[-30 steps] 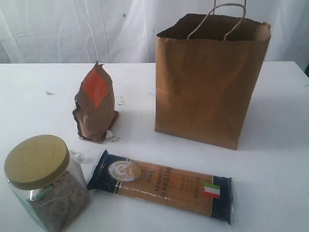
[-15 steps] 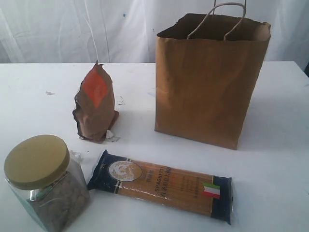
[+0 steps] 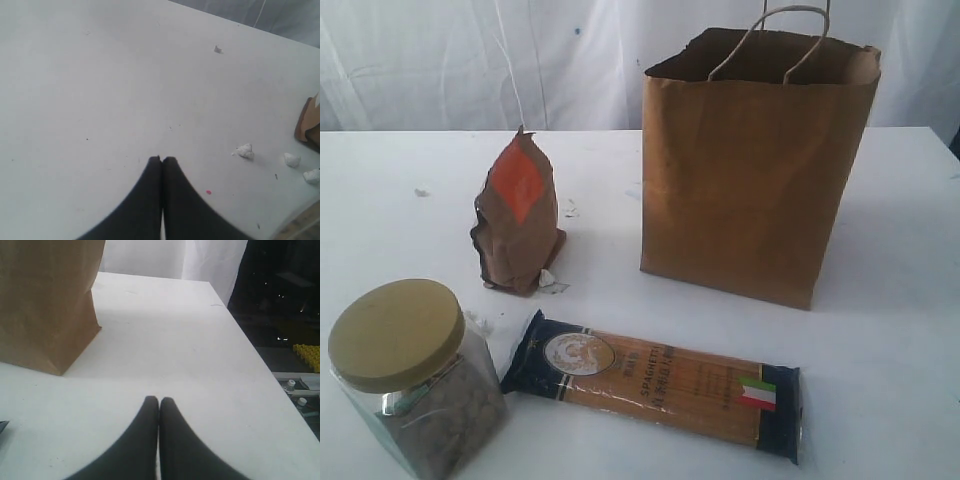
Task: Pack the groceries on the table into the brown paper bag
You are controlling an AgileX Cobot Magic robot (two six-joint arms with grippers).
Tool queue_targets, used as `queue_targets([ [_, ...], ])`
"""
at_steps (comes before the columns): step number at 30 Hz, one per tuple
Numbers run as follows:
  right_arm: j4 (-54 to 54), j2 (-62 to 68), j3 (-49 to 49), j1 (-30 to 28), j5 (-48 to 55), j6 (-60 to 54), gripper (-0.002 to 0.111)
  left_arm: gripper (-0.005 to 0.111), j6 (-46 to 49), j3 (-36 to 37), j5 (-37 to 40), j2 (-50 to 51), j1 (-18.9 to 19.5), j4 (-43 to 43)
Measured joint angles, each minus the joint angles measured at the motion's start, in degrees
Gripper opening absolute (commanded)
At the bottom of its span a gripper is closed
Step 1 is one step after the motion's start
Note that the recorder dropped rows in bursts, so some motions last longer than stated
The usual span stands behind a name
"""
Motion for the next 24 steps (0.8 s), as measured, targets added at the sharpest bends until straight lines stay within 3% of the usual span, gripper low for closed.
queue_targets([
  [17,0.0,0.0,0.0,0.0,0.12,0.0,0.0,0.0,0.0,0.0,-0.88,0.0,0.0,0.0],
  [20,0.0,0.0,0.0,0.0,0.12,0.0,0.0,0.0,0.0,0.02,-6.64,0.0,0.0,0.0],
  [24,0.0,0.0,0.0,0.0,0.12,0.0,0.0,0.0,0.49,0.02,-22.51,0.0,0.0,0.0],
])
